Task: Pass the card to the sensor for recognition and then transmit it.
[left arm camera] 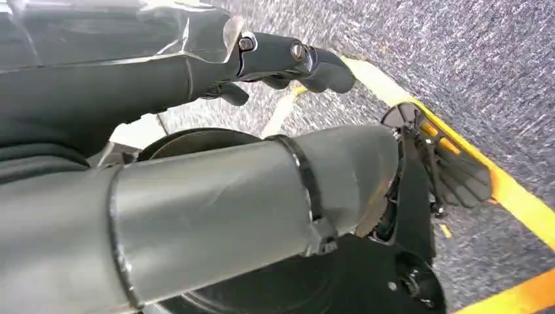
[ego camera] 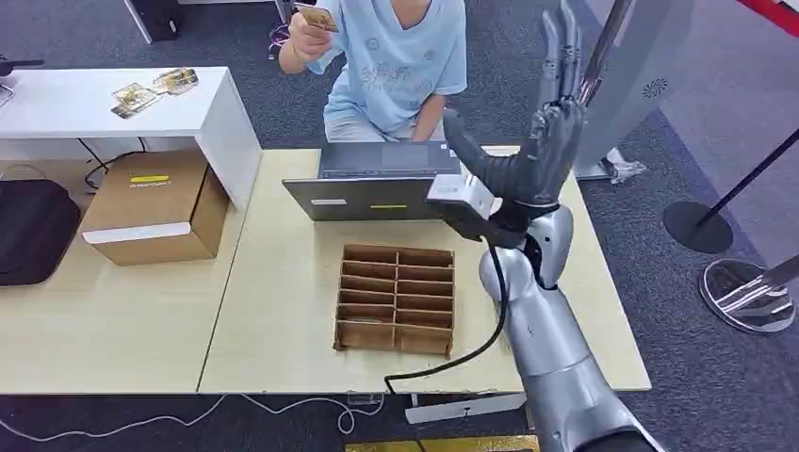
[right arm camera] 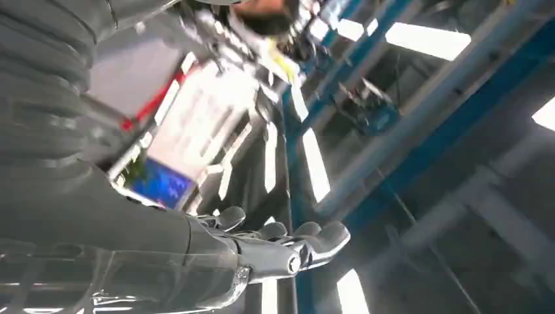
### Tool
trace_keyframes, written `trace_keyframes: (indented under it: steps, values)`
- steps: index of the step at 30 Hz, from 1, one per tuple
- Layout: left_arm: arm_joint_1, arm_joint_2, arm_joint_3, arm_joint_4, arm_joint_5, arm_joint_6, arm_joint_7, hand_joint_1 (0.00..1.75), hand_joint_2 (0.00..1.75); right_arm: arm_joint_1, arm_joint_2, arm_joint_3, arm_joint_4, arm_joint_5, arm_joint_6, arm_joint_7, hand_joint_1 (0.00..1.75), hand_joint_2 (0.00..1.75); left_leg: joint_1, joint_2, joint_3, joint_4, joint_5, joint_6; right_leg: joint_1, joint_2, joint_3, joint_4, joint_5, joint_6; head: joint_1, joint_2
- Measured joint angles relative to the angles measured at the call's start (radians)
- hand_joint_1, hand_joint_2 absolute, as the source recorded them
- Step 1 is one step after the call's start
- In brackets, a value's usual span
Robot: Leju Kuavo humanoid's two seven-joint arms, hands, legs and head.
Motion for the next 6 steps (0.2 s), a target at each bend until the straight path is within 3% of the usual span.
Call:
trace_keyframes:
  steps: [3, 6]
  values:
    - [0.001, -0.001, 0.023, 0.000, 0.030, -0.007, -0.014, 0.00, 0.00, 0.078, 0.003, -0.101, -0.109, -0.013, 0.000, -0.100, 0.00, 1.75, 0.000, -0.001, 0.000, 0.000, 0.000, 0.000, 0.000, -0.001, 0.001, 0.000, 0.000, 0.000, 0.000, 0.000]
    - [0.000, -0.003, 0.043, 0.000, 0.042, -0.012, -0.022, 0.00, 0.00, 0.157, -0.017, -0.140, -0.176, -0.174, 0.000, -0.110, 0.00, 1.75, 0.000, 0.000, 0.000, 0.000, 0.000, 0.000, 0.000, 0.000, 0.001, 0.000, 0.000, 0.000, 0.000, 0.000]
